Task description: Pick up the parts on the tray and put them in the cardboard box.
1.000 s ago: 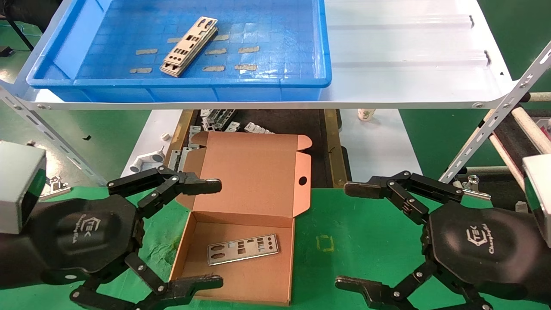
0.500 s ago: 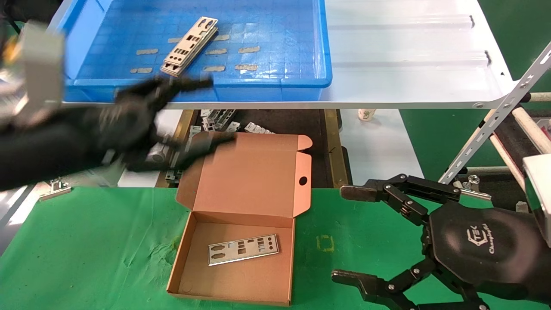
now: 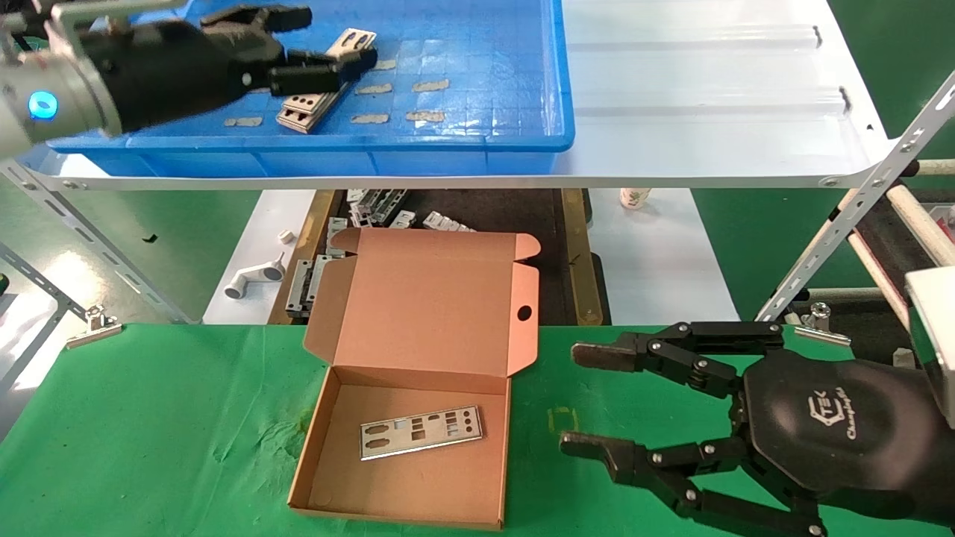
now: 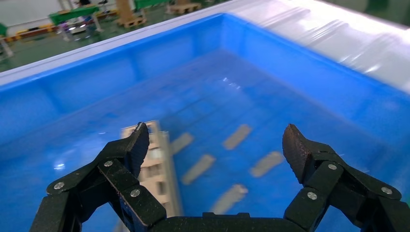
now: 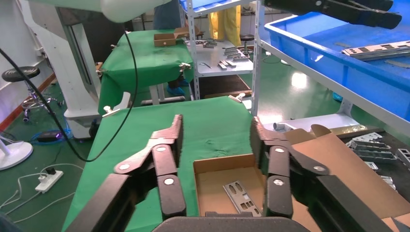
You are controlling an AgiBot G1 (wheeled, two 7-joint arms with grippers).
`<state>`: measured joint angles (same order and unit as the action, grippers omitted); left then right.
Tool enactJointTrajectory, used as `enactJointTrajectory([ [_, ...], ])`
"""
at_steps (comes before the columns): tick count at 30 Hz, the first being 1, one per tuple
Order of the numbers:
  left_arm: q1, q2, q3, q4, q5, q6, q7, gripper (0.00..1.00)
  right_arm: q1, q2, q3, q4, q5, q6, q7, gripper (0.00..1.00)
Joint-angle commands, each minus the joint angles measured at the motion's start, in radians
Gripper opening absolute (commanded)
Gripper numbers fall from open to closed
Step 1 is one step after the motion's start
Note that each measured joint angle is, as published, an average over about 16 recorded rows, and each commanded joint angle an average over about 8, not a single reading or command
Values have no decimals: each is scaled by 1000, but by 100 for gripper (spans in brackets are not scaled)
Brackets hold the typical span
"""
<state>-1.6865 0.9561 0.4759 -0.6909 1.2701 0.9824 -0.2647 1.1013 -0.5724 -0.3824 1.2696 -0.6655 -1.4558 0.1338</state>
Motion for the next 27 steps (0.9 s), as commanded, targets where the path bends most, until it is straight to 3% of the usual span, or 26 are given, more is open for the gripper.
enactJointTrajectory([
  [1, -47, 24, 19, 67, 40, -21, -1, 100, 0, 0, 0, 0, 0, 0, 0, 0],
  [13, -213, 129, 58, 410, 101, -18, 49, 99, 0, 0, 0, 0, 0, 0, 0, 0],
  [15, -227, 141, 58, 449, 101, -19, 66, 85, 0, 0, 0, 0, 0, 0, 0, 0],
  [21, -253, 167, 51, 538, 92, -26, 101, 12, 0, 0, 0, 0, 0, 0, 0, 0],
  [23, -258, 174, 49, 560, 91, -28, 109, 1, 0, 0, 0, 0, 0, 0, 0, 0],
  [27, -266, 186, 48, 596, 88, -31, 122, 0, 0, 0, 0, 0, 0, 0, 0, 0],
])
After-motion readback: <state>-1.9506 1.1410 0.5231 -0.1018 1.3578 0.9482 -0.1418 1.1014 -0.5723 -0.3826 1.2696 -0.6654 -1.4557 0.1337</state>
